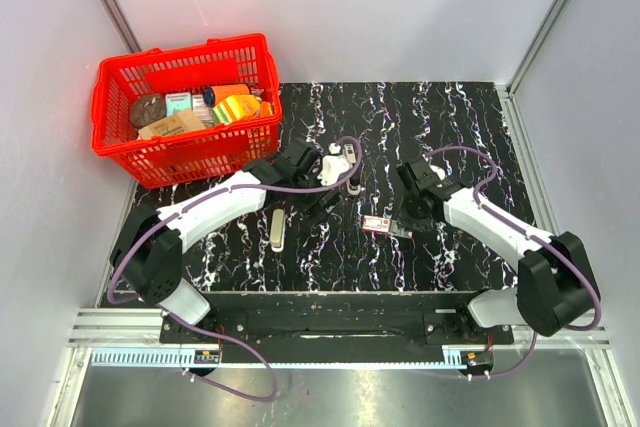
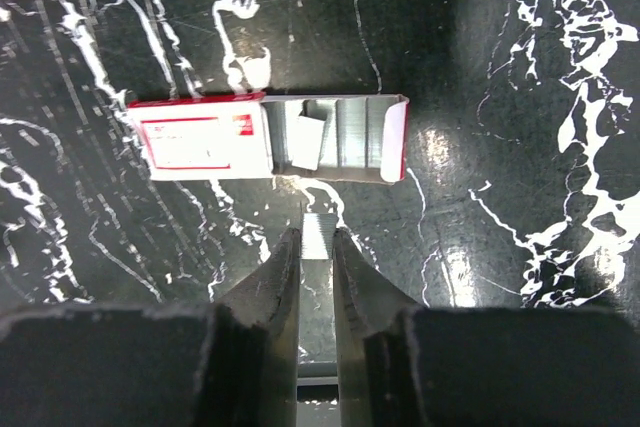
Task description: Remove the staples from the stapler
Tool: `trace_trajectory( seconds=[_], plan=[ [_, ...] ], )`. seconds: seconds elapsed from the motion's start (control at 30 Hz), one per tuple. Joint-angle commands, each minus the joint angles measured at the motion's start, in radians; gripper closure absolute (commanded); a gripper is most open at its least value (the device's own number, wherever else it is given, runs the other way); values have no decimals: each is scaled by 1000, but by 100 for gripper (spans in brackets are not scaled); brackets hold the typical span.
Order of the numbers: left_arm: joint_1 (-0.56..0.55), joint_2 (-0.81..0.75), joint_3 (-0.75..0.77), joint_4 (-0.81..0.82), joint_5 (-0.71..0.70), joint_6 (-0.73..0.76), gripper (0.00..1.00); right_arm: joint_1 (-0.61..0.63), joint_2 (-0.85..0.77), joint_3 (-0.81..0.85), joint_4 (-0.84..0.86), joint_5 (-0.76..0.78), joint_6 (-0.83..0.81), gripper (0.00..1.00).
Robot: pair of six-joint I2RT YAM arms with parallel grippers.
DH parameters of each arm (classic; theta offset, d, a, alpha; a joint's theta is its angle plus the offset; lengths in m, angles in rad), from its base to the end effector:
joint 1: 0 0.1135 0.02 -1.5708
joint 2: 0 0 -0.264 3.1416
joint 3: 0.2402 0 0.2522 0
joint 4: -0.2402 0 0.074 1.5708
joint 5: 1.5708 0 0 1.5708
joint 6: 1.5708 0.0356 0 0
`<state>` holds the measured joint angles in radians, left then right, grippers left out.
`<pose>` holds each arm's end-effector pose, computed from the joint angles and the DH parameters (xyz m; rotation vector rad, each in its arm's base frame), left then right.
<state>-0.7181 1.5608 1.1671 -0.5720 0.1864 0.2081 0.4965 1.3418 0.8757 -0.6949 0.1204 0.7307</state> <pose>0.2431 -0.2212 0.2493 1.2144 2.2643 -0.4345 0.2213 0.1151 0.2138 0.3532 2.7093 0.1923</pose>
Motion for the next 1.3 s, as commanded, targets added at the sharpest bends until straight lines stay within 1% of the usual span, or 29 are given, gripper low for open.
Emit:
trace_trajectory(
  seconds=[0.0, 0.33, 0.47, 0.57, 1.27],
  plan=[
    [-18, -31, -4, 24, -50, 39, 13, 4, 46, 22, -21, 73, 4, 93],
    [-38, -25, 19, 11, -61, 40, 13, 4, 115, 32, -17, 107, -7, 92],
    [-44, -27, 19, 11, -61, 39, 13, 4, 125, 34, -9, 107, -13, 91],
    [-49, -27, 19, 12, -70, 39, 16, 4, 131, 39, -8, 107, -17, 89],
    [-67, -42, 17, 11, -91, 42, 17, 4, 178, 60, -6, 114, -30, 86]
  ],
)
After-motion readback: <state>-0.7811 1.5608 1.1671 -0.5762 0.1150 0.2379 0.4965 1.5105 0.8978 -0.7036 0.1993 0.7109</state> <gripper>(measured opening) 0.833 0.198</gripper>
